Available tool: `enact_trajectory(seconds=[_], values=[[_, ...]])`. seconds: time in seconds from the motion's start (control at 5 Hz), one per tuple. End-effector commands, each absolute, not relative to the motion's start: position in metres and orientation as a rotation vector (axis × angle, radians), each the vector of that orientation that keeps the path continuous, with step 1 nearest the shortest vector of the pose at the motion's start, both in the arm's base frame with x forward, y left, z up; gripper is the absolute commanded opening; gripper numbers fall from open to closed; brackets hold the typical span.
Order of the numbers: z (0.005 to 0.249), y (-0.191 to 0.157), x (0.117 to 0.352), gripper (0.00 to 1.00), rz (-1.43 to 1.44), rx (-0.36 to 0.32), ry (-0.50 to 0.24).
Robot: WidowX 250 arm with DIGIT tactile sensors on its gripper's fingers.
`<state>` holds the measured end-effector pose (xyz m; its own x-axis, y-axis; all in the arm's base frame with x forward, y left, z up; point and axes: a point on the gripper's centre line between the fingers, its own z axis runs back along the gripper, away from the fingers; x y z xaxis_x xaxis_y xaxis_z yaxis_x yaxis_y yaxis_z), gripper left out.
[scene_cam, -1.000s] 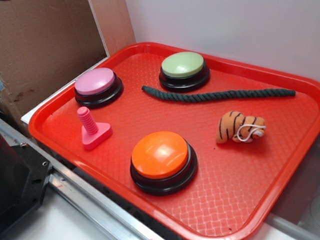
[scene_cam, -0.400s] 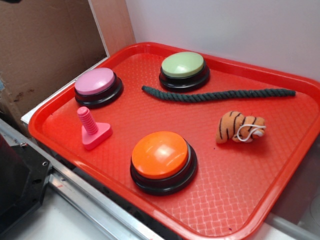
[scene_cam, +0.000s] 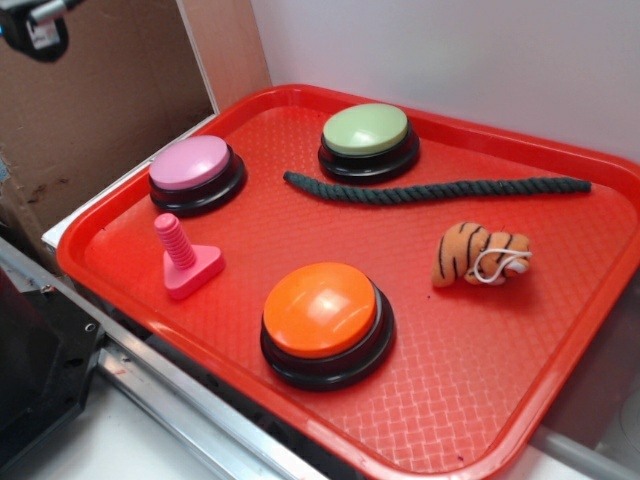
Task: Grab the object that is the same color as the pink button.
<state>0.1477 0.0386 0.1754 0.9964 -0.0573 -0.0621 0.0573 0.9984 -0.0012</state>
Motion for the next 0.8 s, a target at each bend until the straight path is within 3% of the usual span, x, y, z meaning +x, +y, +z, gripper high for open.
enact_trajectory(seconds=[0.0, 0.4, 0.6], values=[[0.1451, 0.0406, 0.1594, 1.00, -0.099, 0.015, 0.064], [0.1429, 0.0312, 0.1539, 1.00, -0.121, -0.006, 0.071], [0.1424, 0.0357, 0.1524, 1.00, -0.099, 0.015, 0.087]])
